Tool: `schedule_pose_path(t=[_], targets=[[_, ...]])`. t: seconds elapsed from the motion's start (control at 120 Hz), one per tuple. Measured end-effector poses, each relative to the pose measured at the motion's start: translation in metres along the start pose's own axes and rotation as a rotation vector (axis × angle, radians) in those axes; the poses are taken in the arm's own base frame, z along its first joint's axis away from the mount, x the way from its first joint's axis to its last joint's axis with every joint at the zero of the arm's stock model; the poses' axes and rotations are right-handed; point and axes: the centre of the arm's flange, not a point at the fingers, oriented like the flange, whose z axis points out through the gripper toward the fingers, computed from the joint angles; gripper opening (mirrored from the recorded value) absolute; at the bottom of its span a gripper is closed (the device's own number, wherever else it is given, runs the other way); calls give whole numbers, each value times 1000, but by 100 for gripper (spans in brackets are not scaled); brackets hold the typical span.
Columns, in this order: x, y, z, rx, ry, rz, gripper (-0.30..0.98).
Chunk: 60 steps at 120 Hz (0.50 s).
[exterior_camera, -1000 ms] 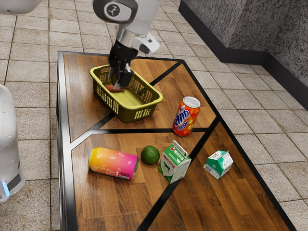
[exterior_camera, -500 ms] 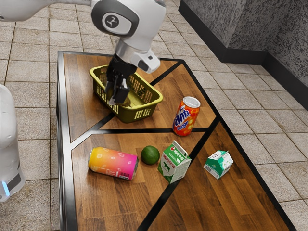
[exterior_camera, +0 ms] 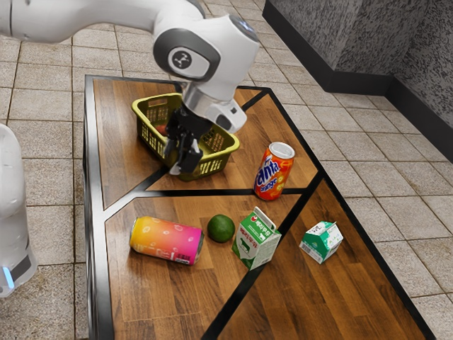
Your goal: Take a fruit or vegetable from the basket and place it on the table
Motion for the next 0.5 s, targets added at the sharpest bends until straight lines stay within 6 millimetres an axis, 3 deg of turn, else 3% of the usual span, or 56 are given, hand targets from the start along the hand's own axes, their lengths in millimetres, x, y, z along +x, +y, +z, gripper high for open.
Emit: schedule_pose_path(t=[0.133, 0.183, 0.325, 0.5], targets=[[5, -6, -2, -11, 14, -22, 58], [8, -16, -5, -26, 19, -45, 61], [12, -46, -16, -69, 38, -108, 65], [12, -52, -29, -67, 65, -126, 67]])
